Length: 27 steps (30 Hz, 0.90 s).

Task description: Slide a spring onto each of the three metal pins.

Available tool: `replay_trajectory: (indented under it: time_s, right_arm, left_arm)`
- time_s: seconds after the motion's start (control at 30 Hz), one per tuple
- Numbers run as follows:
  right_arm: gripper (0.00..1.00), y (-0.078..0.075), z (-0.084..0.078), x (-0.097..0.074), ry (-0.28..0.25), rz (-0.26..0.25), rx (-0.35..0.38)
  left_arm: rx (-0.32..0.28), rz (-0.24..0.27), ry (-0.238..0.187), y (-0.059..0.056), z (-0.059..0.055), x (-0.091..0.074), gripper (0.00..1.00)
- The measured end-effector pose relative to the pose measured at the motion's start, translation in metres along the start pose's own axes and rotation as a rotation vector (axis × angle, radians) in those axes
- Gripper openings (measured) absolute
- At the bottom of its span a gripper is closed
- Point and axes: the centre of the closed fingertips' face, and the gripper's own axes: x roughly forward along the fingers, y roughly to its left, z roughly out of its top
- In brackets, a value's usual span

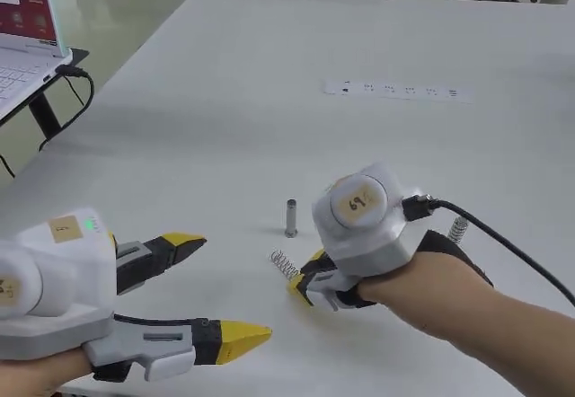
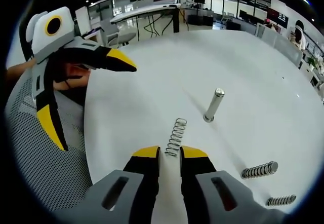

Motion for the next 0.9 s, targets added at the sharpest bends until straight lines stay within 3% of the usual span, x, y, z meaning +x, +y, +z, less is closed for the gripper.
replay_trajectory:
  time_s: [0.43, 0.77, 0.9]
  right_arm:
    - [0.13, -0.0027, -0.0036, 0.0057, 0.027, -0.037, -0.059]
    - [0.09, -0.0089, -0.0067, 0.0018, 0.031, -0.043, -0.044]
    - [0.09, -0.0074, -0.0098, -0.0014, 0.044, -0.019, -0.053]
  left_arm:
    - [0.000, 0.002, -0.003, 0.0007, 0.0006, -0.0001, 0.76]
    - [0.002, 0.001, 0.000, 0.0003, 0.0004, 0.0002, 0.76]
    - [0.004, -0.001, 0.002, -0.0003, 0.0006, 0.0004, 0.76]
